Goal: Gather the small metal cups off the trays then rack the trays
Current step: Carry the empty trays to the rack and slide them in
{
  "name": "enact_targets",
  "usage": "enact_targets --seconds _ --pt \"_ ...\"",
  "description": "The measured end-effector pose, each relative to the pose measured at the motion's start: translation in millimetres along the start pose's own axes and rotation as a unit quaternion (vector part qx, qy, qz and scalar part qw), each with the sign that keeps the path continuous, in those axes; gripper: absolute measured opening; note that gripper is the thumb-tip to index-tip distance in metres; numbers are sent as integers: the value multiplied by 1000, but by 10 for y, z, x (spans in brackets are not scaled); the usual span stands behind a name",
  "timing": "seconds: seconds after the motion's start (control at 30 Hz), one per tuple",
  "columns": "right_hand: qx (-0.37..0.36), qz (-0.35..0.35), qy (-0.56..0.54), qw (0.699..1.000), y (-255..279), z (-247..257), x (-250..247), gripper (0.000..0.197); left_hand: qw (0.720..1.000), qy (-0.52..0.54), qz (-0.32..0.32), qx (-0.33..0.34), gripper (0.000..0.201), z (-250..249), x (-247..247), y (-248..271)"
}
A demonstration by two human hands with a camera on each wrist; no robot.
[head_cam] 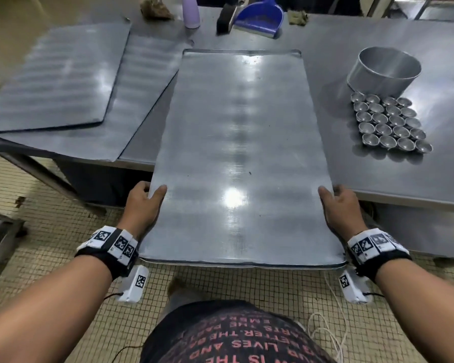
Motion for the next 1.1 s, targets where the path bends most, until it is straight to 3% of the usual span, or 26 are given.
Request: enact_targets --seconds 0.1,0.33,0.47,0.57,0.73,0.87,1.0,1.1 --pt "-28 9 -11 999 5 422 106 31 999 9 -34 15 26 -125 -318 -149" --pt "-122 34 -51 991 14 1828 657 56 988 -36 -139 62 26 -445 -1499 -578" --pt "-196 75 -38 977 303 2871 1176 22 973 -52 -215 68 30 -508 -2400 -650" --pt "-264 106 -28 958 579 3566 1627 19 958 -78 -265 76 33 -504 -3113 -613" --pt "-335 179 -37 924 1085 4521 2594 36 929 -106 -349 66 24 -414 -4263 -335" --pt "-385 242 -21 890 1694 5050 3434 33 902 -97 -420 31 25 -209 -5004 132" --pt "-384 324 -17 865 2315 5337 4063 34 871 -142 -470 -7 22 -139 -5431 674" --pt "-415 369 -13 831 2733 5543 4601 43 843 -147 -516 -35 32 19 -5730 1109"
Point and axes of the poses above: each hand's wrist, its own y-axis away from the middle knuckle, its own x-axis out of the palm, z = x × y, the point moved 6 cm from there along -y, towards the middle knuckle, and after that the axes turned 15 degrees about x, right-handed, at the moved point
